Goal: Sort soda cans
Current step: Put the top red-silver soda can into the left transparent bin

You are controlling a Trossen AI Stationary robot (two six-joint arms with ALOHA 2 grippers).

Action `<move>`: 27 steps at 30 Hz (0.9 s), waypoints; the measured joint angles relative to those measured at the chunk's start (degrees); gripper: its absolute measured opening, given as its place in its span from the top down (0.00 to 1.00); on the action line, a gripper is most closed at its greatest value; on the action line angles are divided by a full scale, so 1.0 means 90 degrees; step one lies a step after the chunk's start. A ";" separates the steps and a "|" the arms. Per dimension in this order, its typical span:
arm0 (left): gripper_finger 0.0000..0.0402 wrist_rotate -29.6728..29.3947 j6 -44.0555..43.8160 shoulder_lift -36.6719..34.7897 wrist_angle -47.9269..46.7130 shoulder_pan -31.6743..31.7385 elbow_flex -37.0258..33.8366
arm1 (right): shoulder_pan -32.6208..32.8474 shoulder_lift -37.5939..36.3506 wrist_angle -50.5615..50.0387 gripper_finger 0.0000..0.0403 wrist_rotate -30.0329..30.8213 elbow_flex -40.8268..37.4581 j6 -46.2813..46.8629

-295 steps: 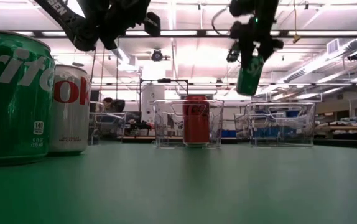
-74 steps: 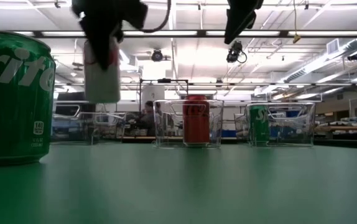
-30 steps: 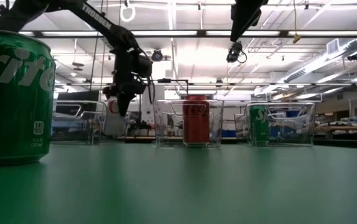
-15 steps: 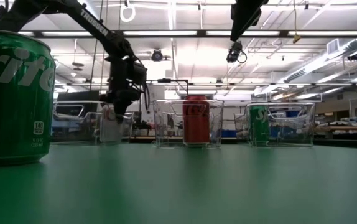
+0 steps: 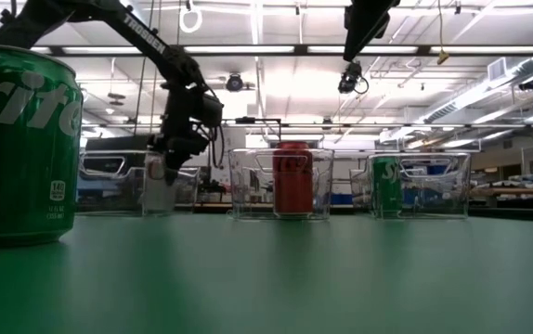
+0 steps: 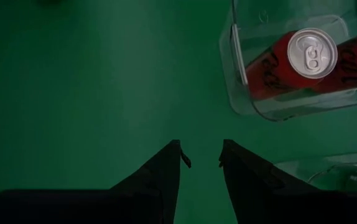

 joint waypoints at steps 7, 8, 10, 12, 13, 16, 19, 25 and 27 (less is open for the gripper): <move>0.25 -0.0016 -0.0021 -0.0012 -0.0083 -0.0107 0.0000 | 0.0000 0.0000 0.0172 0.68 0.0000 0.0000 -0.0011; 0.22 -0.0016 -0.0015 -0.0012 -0.0094 -0.0119 0.0000 | 0.0000 0.0000 0.0189 0.68 0.0000 0.0000 -0.0010; 0.14 0.0031 -0.0020 -0.0012 -0.0159 -0.0144 -0.0002 | -0.0002 0.0000 0.0235 0.68 0.0000 0.0000 0.0006; 0.06 0.0008 -0.0017 -0.0014 -0.0186 -0.0163 -0.0002 | -0.0001 0.0000 0.0251 0.68 0.0000 0.0000 0.0001; 0.04 -0.0002 0.0004 -0.0019 -0.0186 -0.0164 -0.0002 | -0.0002 0.0000 0.0251 0.68 0.0001 0.0000 0.0001; 0.06 -0.0071 0.0004 -0.0019 -0.0209 -0.0157 -0.0002 | -0.0001 0.0000 0.0256 0.68 0.0001 0.0001 -0.0004; 0.07 -0.0178 0.0010 -0.0019 -0.0347 -0.0159 0.0028 | -0.0002 0.0000 0.0256 0.68 0.0001 0.0001 -0.0006; 0.06 -0.0562 0.0138 -0.0021 -0.0863 -0.0289 0.0579 | -0.0007 0.0000 0.0259 0.68 0.0002 0.0001 -0.0055; 0.05 -0.0667 0.0144 -0.0024 -0.0920 -0.0368 0.0901 | -0.0007 0.0000 0.0259 0.68 0.0005 0.0000 -0.0065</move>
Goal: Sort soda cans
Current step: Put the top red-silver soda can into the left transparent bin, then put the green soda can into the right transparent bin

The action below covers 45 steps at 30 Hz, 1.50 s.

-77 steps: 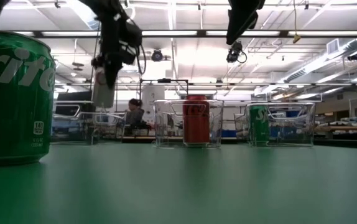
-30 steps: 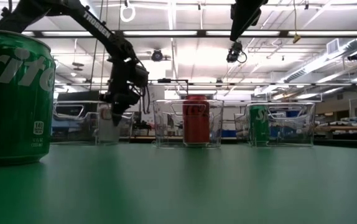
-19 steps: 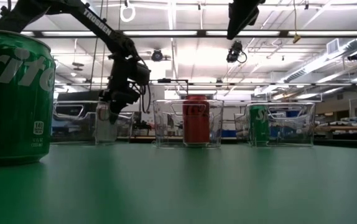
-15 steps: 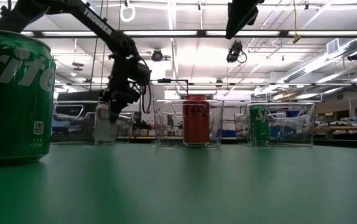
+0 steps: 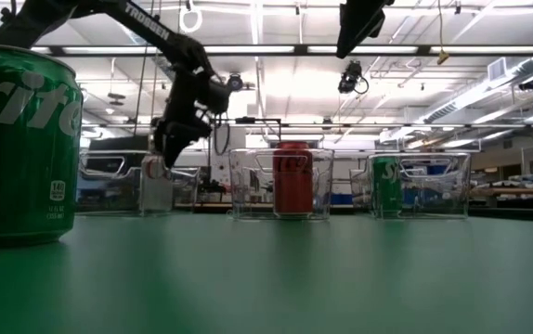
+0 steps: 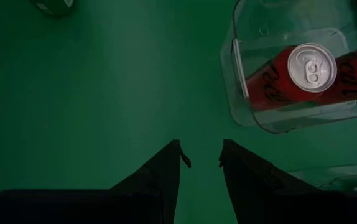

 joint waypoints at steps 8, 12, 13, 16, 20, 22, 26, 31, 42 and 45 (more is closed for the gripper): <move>0.07 0.0044 -0.0025 0.0000 -0.0617 -0.0313 0.1601 | 0.0000 0.0000 -0.0065 0.68 0.0011 0.0002 -0.0168; 0.12 0.0323 -0.0014 -0.0300 -0.0390 -0.0629 0.2104 | 0.0000 0.0000 -0.0161 0.70 0.0198 0.0002 -0.0336; 0.14 0.0437 0.0020 -0.0436 -0.0231 -0.0737 0.2136 | 0.0000 0.0000 -0.0158 0.71 0.0259 0.0002 -0.0358; 0.21 0.0662 0.0113 -0.0881 0.0193 -0.1094 0.2087 | -0.0011 -0.0005 -0.0032 0.75 0.0379 -0.0079 -0.0478; 0.31 0.0710 0.0162 -0.1512 0.0771 -0.1625 0.1890 | -0.0032 -0.0005 0.0351 0.84 0.0393 -0.0500 -0.0563; 0.38 0.0707 0.0174 -0.1865 0.1123 -0.1902 0.1662 | -0.0037 -0.0005 0.0652 0.90 0.0393 -0.0843 -0.0611; 0.51 0.0708 0.0174 -0.2619 0.1885 -0.2406 0.0914 | -0.0055 -0.0005 0.1606 0.98 0.0349 -0.1617 -0.0648; 0.66 0.0679 0.0180 -0.3660 0.3151 -0.2927 -0.0557 | -0.0056 -0.0002 0.2781 0.97 0.0075 -0.2417 -0.0521; 0.98 0.1554 0.0649 -0.5921 0.7180 -0.4012 -0.4345 | 0.0007 -0.0002 0.5753 0.97 0.0059 -0.3625 -0.0437; 0.98 0.1689 0.0492 -0.6332 0.7795 -0.4334 -0.5047 | 0.0005 -0.0002 0.6506 0.97 0.0056 -0.3990 -0.0512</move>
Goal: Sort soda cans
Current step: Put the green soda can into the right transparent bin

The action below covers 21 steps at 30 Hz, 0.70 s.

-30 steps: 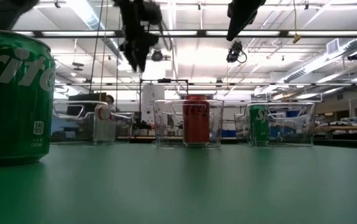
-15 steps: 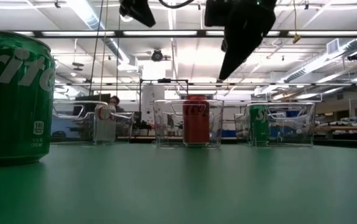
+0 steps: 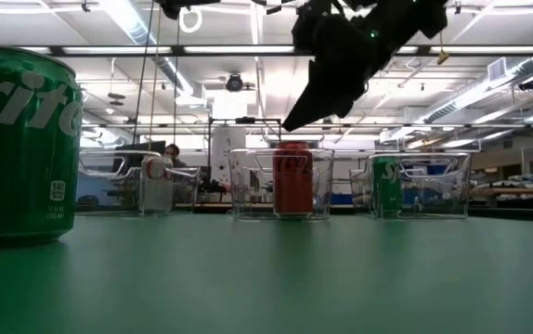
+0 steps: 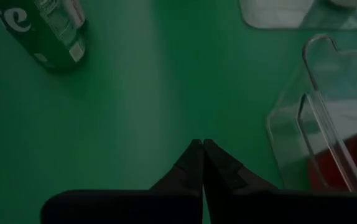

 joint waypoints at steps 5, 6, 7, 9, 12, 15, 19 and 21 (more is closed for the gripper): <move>0.99 -0.0011 -0.0352 -0.0544 0.0464 -0.0508 -0.0794 | -0.0006 0.0000 0.1127 0.97 -0.0105 -0.0510 -0.0140; 0.99 -0.0010 -0.0428 -0.0598 0.0554 -0.0610 -0.0918 | -0.0017 0.0000 0.1321 0.97 -0.0225 -0.0561 -0.0137; 0.99 -0.0011 -0.0502 -0.0638 0.0659 -0.0709 -0.1042 | -0.0024 0.0005 0.1541 0.97 -0.0372 -0.0606 -0.0130; 0.99 0.0023 -0.0599 -0.0685 0.0755 -0.0904 -0.1217 | -0.0024 0.0064 0.1949 0.97 -0.0594 -0.0632 -0.0100; 0.99 0.0227 -0.0820 -0.0655 0.0951 -0.1225 -0.1479 | 0.0031 0.0236 0.2578 0.96 -0.0796 -0.0635 -0.0100; 0.99 0.0184 -0.1101 -0.0616 0.0981 -0.1590 -0.1632 | 0.0139 0.0505 0.3132 0.93 -0.1014 -0.0624 -0.0101; 1.00 -0.0356 -0.1232 -0.0642 0.1038 -0.2192 -0.1754 | 0.0294 0.0990 0.3613 0.87 -0.1131 -0.0450 -0.0084; 1.00 -0.0778 -0.1266 -0.0640 0.1006 -0.2495 -0.1810 | 0.0366 0.1275 0.3878 0.82 -0.1166 -0.0288 -0.0079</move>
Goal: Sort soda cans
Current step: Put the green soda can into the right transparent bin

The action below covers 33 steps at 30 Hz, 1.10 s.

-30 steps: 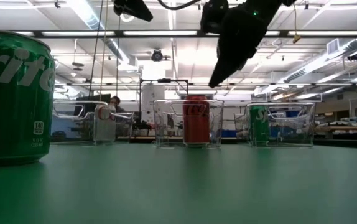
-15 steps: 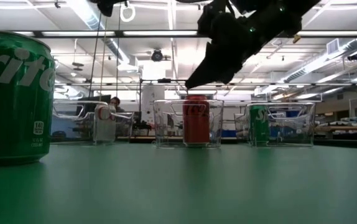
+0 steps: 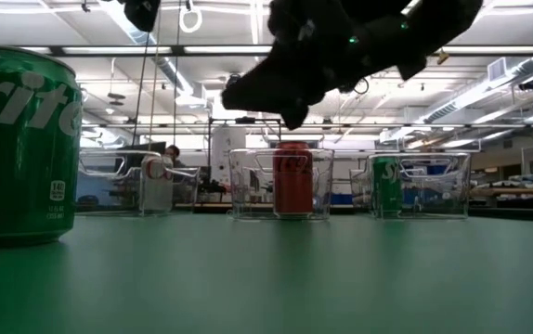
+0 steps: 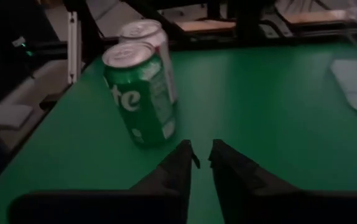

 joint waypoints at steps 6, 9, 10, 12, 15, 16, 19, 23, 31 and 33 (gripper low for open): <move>1.00 -0.0826 -0.0176 0.0002 -0.0009 -0.0686 -0.0243 | 0.0160 0.0929 0.0240 0.65 -0.0014 0.0783 0.0275; 1.00 -0.1078 -0.0226 0.0002 0.0048 -0.0968 -0.0326 | 0.0229 0.1300 0.0241 0.53 -0.0005 0.1223 0.0337; 1.00 -0.1191 -0.0211 0.0002 0.0076 -0.1058 -0.0358 | 0.0262 0.1391 0.0238 0.49 0.0029 0.1356 0.0388; 1.00 -0.1462 -0.0116 0.0005 0.0080 -0.1219 -0.0385 | 0.0321 0.1511 0.0243 0.39 0.0130 0.1563 0.0486; 1.00 -0.1742 0.0007 0.0005 0.0097 -0.1387 -0.0387 | 0.0345 0.1514 0.0257 0.25 0.0132 0.1715 0.0520; 1.00 -0.1767 0.0075 0.0005 0.0092 -0.1419 -0.0387 | 0.0354 0.1510 0.0268 0.21 0.0100 0.1749 0.0589; 1.00 -0.1901 0.0122 0.0005 0.0086 -0.1468 -0.0385 | 0.0381 0.1535 0.0421 0.13 -0.0358 0.1851 0.0717; 1.00 -0.1922 0.0125 0.0009 0.0015 -0.1468 -0.0387 | 0.0380 0.1930 0.0823 0.08 -0.0563 0.2178 0.0764; 0.99 -0.2156 0.0428 0.0007 0.0155 -0.1468 -0.0384 | 0.0360 0.2688 0.0579 0.09 -0.0729 0.3109 0.0592; 0.99 -0.2295 0.0441 0.0012 0.0140 -0.1468 -0.0384 | 0.0360 0.2780 0.0497 0.10 -0.0721 0.3177 0.0562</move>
